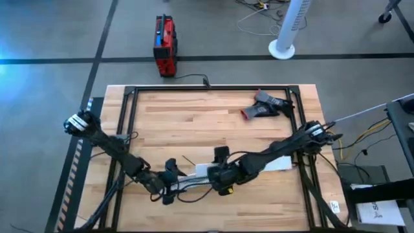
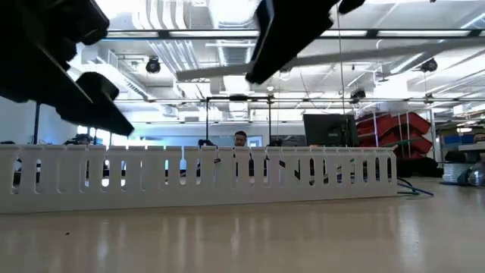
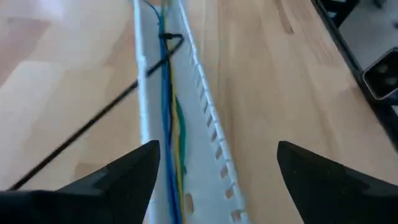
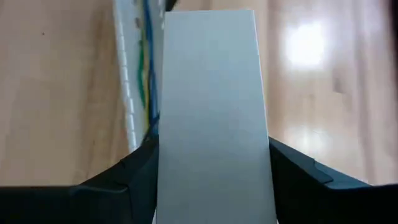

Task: Ziptie cables
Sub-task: Close the white cable duct

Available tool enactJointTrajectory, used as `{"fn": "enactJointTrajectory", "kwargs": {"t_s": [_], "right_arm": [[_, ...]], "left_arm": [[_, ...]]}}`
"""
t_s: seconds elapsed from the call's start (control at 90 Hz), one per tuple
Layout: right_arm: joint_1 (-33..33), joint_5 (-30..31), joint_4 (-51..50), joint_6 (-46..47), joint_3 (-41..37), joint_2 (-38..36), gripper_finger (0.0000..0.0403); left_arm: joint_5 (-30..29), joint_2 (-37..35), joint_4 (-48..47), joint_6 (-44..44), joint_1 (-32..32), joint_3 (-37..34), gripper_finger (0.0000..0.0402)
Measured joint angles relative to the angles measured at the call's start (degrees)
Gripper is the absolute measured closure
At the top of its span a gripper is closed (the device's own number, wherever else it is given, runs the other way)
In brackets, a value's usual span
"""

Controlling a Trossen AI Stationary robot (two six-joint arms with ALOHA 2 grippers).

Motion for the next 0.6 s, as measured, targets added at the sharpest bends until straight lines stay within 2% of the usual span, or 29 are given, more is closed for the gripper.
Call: {"fn": "enactJointTrajectory", "kwargs": {"t_s": [0.233, 0.489, 0.6], "right_arm": [[1.34, 1.38, -0.37, 2.7, -0.19, -1.44, 0.0185], [1.5, 1.75, -0.67, 2.69, -0.21, -1.07, 0.0185], [1.8, 2.51, -5.19, 3.05, -0.23, -2.1, 0.0185]], "left_arm": [[0.18, 5.26, -0.41, 0.24, 1.69, 4.79, 0.0093], [-1.68, 4.14, -9.28, 4.77, 3.42, 11.93, 0.0093], [-2.66, 3.4, -9.97, 8.59, 4.38, 14.81, 0.0093]]}}
